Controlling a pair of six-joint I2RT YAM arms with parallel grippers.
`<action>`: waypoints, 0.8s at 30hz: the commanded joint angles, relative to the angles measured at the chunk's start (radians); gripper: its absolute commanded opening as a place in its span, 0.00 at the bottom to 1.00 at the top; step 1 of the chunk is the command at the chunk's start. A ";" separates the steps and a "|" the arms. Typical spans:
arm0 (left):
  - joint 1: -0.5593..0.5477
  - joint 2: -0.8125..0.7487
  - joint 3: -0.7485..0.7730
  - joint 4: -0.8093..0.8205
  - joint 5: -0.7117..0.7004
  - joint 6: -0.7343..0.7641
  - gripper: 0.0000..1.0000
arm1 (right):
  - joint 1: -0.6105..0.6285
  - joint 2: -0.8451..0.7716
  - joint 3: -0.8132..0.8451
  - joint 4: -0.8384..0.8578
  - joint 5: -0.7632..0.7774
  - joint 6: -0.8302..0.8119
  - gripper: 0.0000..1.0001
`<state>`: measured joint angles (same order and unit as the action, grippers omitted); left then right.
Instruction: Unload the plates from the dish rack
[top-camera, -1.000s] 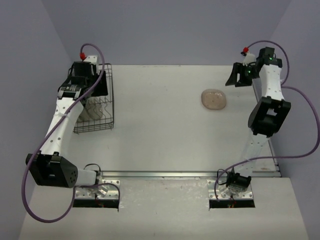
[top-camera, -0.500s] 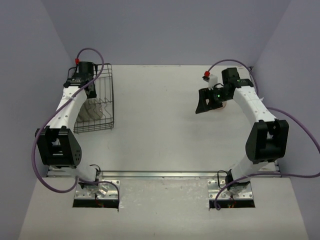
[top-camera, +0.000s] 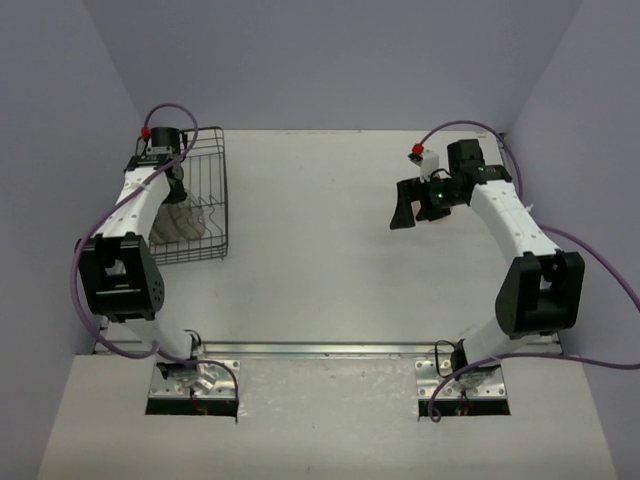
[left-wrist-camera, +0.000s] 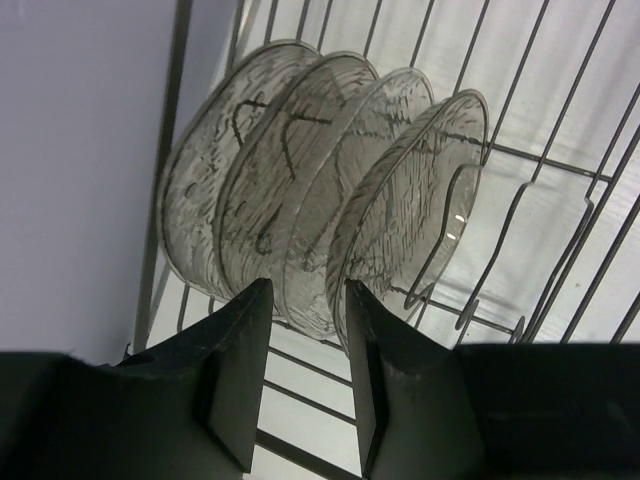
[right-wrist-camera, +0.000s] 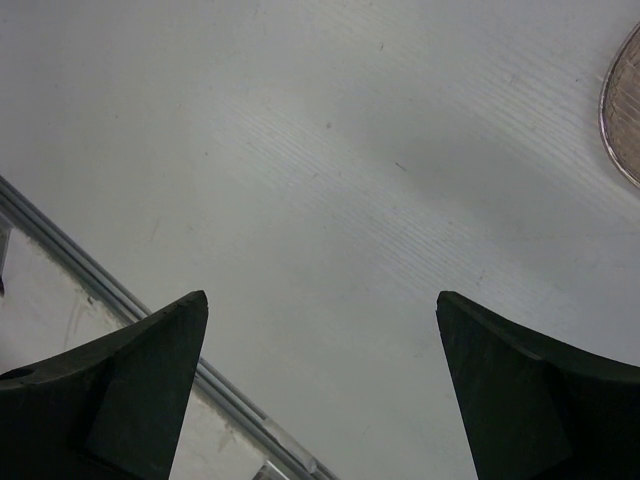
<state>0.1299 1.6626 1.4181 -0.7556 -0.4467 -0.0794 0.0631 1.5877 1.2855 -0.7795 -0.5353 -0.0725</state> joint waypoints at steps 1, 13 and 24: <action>0.002 0.031 0.036 0.012 0.029 -0.013 0.31 | 0.004 -0.031 -0.023 0.023 -0.014 0.002 0.96; 0.002 0.082 0.029 0.011 0.039 -0.013 0.16 | 0.004 -0.026 -0.029 0.028 -0.020 0.004 0.97; 0.002 0.014 0.090 -0.058 0.025 0.020 0.00 | 0.004 -0.036 -0.016 0.006 -0.038 0.005 0.96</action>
<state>0.1299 1.7395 1.4455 -0.7956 -0.4260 -0.0622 0.0631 1.5864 1.2469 -0.7790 -0.5398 -0.0731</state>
